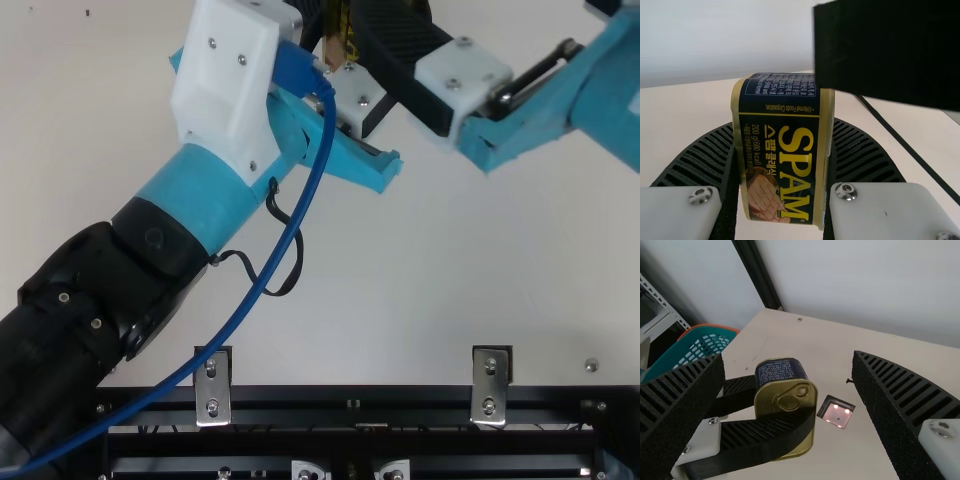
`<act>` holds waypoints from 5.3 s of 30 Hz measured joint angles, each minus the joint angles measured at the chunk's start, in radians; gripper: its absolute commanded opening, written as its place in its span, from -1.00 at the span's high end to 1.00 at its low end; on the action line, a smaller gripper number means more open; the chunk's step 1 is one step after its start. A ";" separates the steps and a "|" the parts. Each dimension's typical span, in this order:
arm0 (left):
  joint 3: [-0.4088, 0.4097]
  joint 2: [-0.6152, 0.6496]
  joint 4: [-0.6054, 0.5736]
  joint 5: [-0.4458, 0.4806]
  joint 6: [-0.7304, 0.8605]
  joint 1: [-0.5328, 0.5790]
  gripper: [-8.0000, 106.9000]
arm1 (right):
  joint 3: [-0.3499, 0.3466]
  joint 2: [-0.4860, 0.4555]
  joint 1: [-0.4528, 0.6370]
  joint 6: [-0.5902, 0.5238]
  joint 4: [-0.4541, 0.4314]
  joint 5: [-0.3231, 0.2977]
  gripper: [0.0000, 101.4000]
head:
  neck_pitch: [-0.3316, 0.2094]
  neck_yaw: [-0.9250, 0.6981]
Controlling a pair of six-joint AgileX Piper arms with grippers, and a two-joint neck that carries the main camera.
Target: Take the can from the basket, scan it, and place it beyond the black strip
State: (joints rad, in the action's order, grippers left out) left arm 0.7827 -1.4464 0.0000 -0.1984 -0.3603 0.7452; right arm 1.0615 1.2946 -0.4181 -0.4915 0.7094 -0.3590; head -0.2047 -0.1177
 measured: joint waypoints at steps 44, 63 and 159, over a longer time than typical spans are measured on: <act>0.000 0.000 0.000 0.002 0.000 0.000 -0.71 | 0.049 0.164 -0.023 0.194 -0.110 -0.007 1.00 | 0.005 0.000; -0.030 0.025 0.018 0.119 -0.024 0.074 -0.71 | 0.038 0.161 -0.012 0.273 -0.203 0.051 1.00 | 0.000 0.000; -0.470 0.414 -0.172 0.050 0.239 -0.452 -0.71 | 0.023 0.251 0.813 0.078 -0.973 -0.205 1.00 | 0.000 0.343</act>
State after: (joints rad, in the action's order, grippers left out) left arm 0.3125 -1.0326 -0.1716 -0.1485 -0.1213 0.2933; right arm 1.0842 1.5454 0.3950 -0.4133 -0.2639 -0.5644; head -0.2047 0.2252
